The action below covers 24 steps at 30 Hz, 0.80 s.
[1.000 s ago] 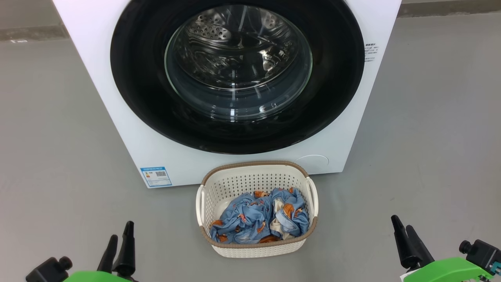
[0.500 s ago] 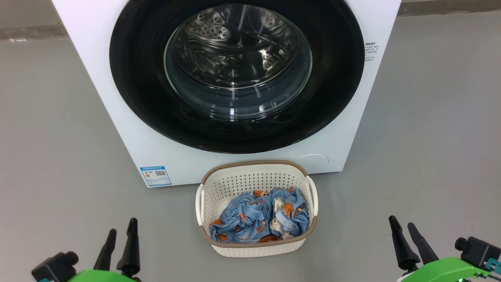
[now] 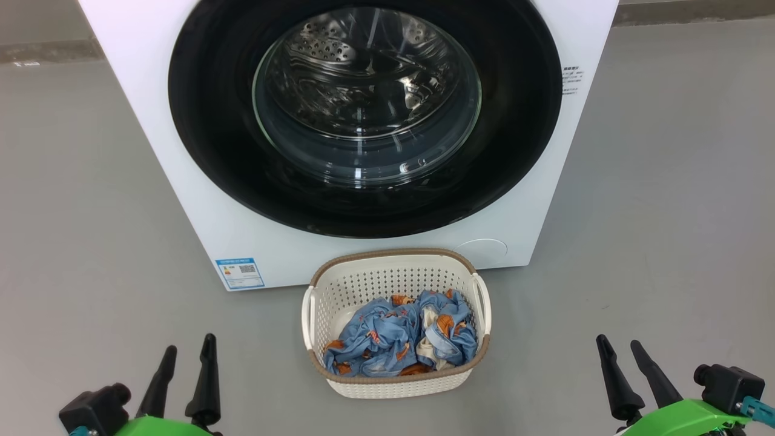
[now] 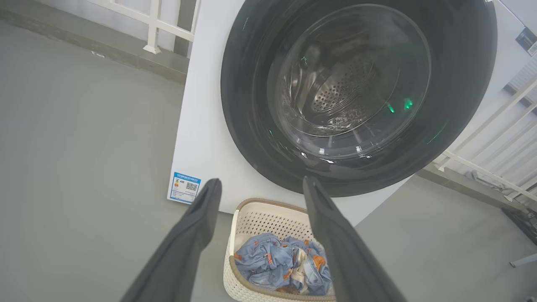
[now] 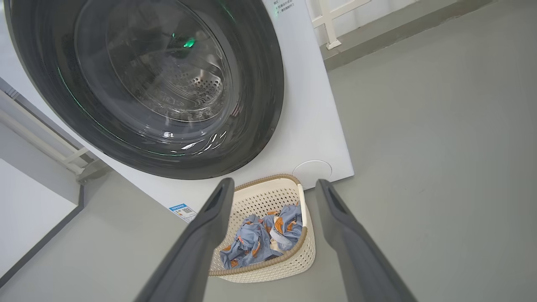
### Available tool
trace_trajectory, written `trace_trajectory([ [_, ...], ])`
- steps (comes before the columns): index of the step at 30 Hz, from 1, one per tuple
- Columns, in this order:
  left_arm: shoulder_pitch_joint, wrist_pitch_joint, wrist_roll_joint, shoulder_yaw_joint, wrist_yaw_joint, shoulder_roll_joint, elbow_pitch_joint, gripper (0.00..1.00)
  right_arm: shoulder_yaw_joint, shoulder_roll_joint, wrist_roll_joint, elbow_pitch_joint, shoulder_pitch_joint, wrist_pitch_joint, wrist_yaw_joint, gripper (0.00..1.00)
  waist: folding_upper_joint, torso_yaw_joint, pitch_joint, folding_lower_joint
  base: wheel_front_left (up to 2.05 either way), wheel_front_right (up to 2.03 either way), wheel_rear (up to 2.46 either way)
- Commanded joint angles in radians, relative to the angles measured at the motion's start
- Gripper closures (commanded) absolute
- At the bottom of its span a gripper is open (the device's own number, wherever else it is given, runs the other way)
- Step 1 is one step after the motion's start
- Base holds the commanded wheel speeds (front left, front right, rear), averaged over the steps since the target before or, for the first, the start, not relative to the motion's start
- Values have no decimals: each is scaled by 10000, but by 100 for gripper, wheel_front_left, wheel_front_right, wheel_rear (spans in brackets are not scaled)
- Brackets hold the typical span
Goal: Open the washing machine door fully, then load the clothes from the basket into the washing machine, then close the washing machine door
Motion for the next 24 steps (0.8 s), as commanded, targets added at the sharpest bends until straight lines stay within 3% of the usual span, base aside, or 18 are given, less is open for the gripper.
trace_trajectory([
  [1,-136,-152,337,210,-21,195,-322,0,209,-198,-347,-229,-385,-158,13,0,0,-2,2,0,0,0,0],
  [24,-75,-829,2805,52,-27,368,-446,0,303,-423,-2767,-285,-337,-831,17,0,0,-61,-6,-1,0,0,0],
])
